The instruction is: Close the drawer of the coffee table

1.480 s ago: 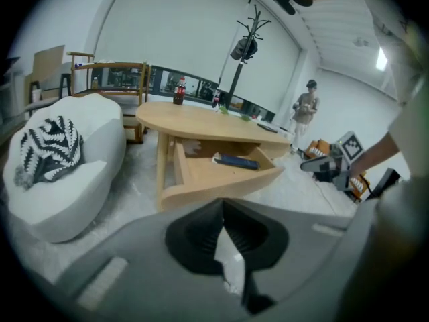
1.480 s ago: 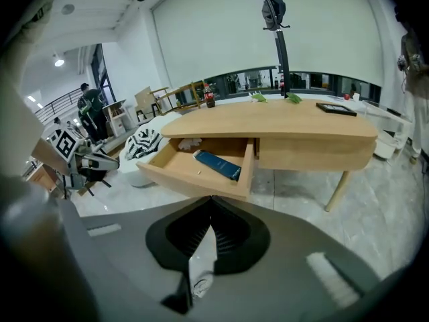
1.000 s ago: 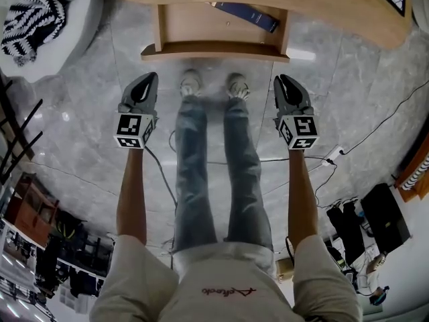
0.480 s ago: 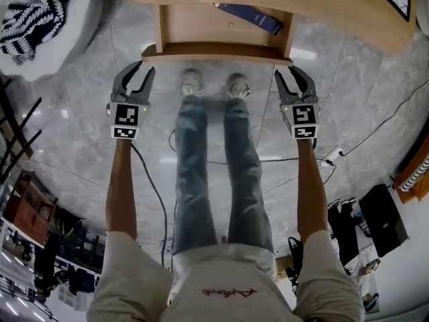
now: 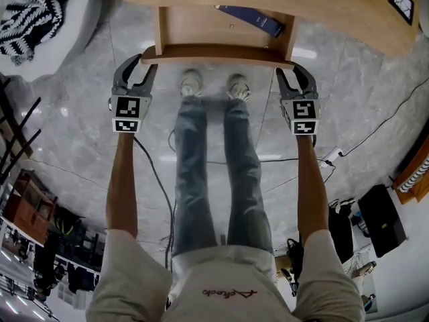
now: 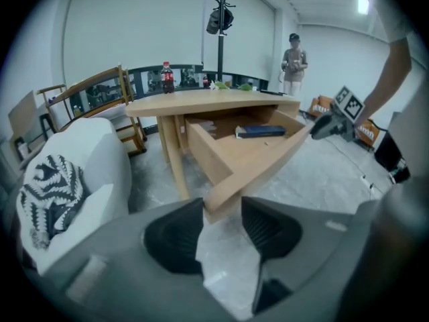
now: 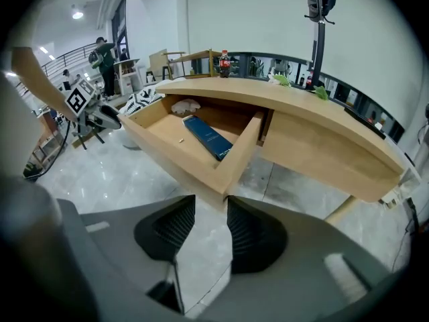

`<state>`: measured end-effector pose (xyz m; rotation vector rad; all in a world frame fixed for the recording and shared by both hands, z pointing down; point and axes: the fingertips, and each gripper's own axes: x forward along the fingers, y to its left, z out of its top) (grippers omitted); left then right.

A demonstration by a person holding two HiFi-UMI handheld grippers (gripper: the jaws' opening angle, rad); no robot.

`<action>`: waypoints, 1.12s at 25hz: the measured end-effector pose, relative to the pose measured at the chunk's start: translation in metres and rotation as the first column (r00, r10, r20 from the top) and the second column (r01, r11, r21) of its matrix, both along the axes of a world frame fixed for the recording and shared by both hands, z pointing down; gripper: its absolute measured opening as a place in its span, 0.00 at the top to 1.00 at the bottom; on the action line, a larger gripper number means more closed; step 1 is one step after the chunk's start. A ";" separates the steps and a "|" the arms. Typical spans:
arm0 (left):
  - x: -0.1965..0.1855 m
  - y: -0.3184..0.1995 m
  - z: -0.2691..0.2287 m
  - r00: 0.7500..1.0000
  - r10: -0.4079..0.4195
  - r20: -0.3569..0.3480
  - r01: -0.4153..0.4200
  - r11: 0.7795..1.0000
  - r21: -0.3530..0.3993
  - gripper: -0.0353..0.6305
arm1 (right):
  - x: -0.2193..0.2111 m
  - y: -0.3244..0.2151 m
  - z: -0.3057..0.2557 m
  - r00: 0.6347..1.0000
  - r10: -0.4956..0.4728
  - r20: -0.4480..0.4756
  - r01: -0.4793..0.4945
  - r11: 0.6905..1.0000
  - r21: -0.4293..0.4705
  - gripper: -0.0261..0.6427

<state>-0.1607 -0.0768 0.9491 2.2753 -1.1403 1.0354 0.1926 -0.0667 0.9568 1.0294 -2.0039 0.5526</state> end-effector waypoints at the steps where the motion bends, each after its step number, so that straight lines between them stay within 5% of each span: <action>1: 0.001 -0.001 0.001 1.000 0.002 0.000 -0.002 1.000 -0.002 0.68 | 0.001 -0.001 0.000 1.000 0.006 -0.001 -0.006 1.000 0.000 0.73; 4: 0.002 -0.003 0.001 1.000 0.006 -0.005 -0.006 1.000 -0.007 0.68 | 0.004 -0.006 0.001 1.000 0.029 -0.001 -0.029 1.000 0.004 0.80; 28: 0.003 -0.009 -0.023 0.999 -0.016 -0.038 0.015 1.000 -0.020 0.68 | 0.005 -0.014 -0.023 0.998 0.057 0.008 -0.057 0.998 0.003 0.79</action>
